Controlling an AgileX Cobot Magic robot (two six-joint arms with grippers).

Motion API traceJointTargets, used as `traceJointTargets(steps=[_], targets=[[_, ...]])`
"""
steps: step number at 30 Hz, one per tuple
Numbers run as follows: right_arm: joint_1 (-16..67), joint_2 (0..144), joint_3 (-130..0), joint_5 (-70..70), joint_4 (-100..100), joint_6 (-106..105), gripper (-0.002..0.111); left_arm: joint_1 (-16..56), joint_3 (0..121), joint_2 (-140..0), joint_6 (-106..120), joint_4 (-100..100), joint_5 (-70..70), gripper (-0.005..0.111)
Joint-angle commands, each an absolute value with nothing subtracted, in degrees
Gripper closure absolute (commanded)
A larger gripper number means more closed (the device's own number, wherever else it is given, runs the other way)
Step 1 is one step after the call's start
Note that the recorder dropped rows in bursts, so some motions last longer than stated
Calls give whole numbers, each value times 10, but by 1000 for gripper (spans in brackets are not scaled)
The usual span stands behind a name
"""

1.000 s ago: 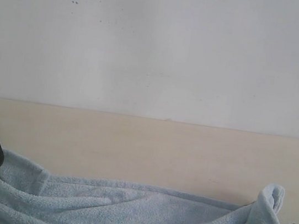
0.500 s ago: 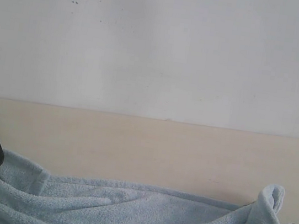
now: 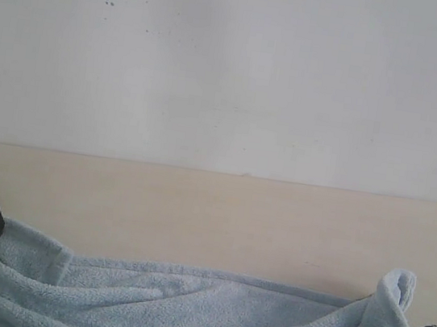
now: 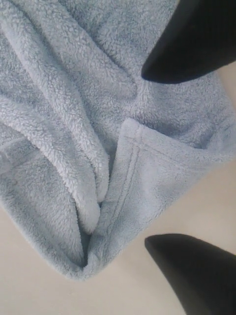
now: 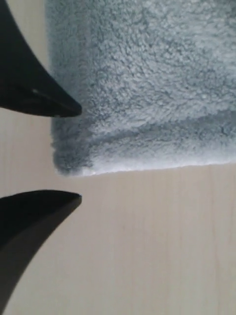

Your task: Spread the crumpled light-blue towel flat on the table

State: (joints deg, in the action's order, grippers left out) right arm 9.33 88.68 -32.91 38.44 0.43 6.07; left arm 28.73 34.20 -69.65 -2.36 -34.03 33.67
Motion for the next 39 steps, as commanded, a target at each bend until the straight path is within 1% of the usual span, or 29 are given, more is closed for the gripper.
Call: traceJointTargets(steps=[1,5,9,11,15,21,26,34,36,37,39], targets=[[90,887,-327,378,0,70,71,292,339,-691,-30,-330,332,29],[89,887,-327,378,0,70,71,292,339,-691,-30,-322,334,29],[38,887,-327,317,-5,70,72,292,339,-691,-30,-319,345,29],[23,887,-327,337,11,62,72,292,339,-691,-30,-319,336,29],[23,887,-327,368,114,-35,72,292,339,-691,-30,-319,329,29],[23,889,-327,376,115,-36,72,292,339,-691,-30,-318,329,29],[23,933,-327,379,130,-39,72,292,339,-691,-30,-310,330,29],[23,938,-327,377,168,-94,72,292,339,-691,-30,-309,323,29],[23,938,-327,377,168,-96,79,292,339,-691,-30,-309,323,29],[23,938,-328,377,168,-96,87,292,339,-691,-30,-309,323,29],[23,938,-336,378,167,-97,105,292,339,-691,-30,-309,323,29]])
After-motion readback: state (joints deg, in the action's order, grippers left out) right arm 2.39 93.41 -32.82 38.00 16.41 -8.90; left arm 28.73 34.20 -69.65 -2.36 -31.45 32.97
